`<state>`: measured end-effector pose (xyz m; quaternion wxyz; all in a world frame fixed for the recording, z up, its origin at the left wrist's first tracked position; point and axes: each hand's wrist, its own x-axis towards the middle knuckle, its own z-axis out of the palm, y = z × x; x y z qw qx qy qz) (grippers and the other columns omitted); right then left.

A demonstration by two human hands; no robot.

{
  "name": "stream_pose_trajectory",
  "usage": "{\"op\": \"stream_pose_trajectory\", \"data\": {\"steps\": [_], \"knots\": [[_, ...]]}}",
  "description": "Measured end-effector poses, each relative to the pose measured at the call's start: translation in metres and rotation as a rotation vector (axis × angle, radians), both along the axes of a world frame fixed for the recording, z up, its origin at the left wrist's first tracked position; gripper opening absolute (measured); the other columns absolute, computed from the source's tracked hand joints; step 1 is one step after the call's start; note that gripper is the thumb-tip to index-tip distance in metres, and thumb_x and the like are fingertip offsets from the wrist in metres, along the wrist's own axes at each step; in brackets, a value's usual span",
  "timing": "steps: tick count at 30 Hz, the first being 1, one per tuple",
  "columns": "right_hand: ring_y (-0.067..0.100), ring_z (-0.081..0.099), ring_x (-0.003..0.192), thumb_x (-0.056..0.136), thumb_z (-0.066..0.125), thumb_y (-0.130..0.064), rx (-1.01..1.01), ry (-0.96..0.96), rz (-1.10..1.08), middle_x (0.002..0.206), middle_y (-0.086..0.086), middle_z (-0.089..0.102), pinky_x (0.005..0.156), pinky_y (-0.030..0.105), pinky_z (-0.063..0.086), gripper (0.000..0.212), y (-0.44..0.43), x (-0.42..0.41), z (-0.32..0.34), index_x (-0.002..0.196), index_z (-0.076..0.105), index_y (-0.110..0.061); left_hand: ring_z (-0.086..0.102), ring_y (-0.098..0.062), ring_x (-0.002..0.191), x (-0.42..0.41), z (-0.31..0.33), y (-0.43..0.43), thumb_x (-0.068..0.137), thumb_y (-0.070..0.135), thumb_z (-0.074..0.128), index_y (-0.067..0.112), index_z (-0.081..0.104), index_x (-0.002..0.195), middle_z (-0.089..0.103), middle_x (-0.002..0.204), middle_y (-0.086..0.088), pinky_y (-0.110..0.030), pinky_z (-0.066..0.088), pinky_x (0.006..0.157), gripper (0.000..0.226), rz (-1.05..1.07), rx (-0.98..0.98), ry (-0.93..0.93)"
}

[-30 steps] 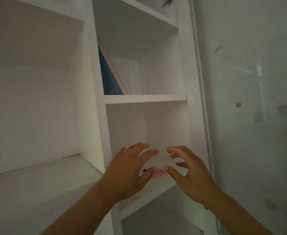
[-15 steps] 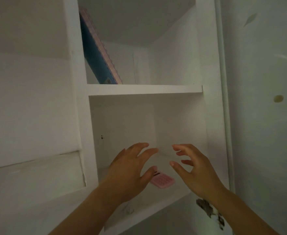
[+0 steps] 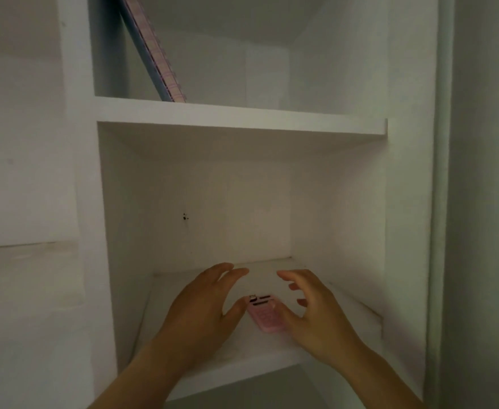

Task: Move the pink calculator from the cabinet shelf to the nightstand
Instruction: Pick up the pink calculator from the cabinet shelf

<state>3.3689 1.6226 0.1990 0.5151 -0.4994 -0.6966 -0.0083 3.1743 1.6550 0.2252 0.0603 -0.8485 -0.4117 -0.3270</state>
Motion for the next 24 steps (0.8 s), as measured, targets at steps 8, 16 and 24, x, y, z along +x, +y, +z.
{"op": "stream_pose_trajectory", "data": {"steps": [8, 16, 24], "knots": [[0.006, 0.048, 0.11, 0.078, 0.066, -0.033, -0.14, -0.1, -0.04, 0.13, -0.01, 0.047, 0.086, 0.012, 0.033, 0.056, 0.004, -0.009, -0.002, 0.129, 0.046, -0.024, 0.021, -0.003, 0.134, -0.007, -0.021, 0.005, 0.087, 0.055, 0.033, 0.045, 0.028, 0.135, 0.026, 0.148, 0.015, -0.019, 0.022, 0.104, 0.049, 0.019, -0.121, -0.016], [0.006, 0.055, 0.097, 0.075, 0.071, -0.025, -0.179, -0.048, -0.064, 0.122, -0.008, 0.054, 0.084, 0.02, 0.047, 0.052, -0.017, -0.006, -0.001, 0.124, 0.052, -0.022, 0.025, -0.001, 0.131, -0.004, -0.027, -0.007, 0.09, 0.05, 0.038, 0.045, 0.032, 0.133, 0.029, 0.145, 0.017, -0.019, 0.024, 0.105, 0.044, -0.074, -0.138, -0.058], [0.005, 0.05, 0.109, 0.077, 0.068, -0.038, -0.153, -0.067, -0.122, 0.124, -0.014, 0.051, 0.094, 0.022, 0.044, 0.05, -0.052, 0.0, -0.008, 0.123, 0.052, -0.026, 0.033, 0.0, 0.126, -0.004, -0.032, -0.005, 0.075, 0.069, 0.02, 0.043, 0.036, 0.131, 0.035, 0.14, 0.018, -0.021, 0.03, 0.102, 0.064, -0.105, -0.168, -0.071]]}}
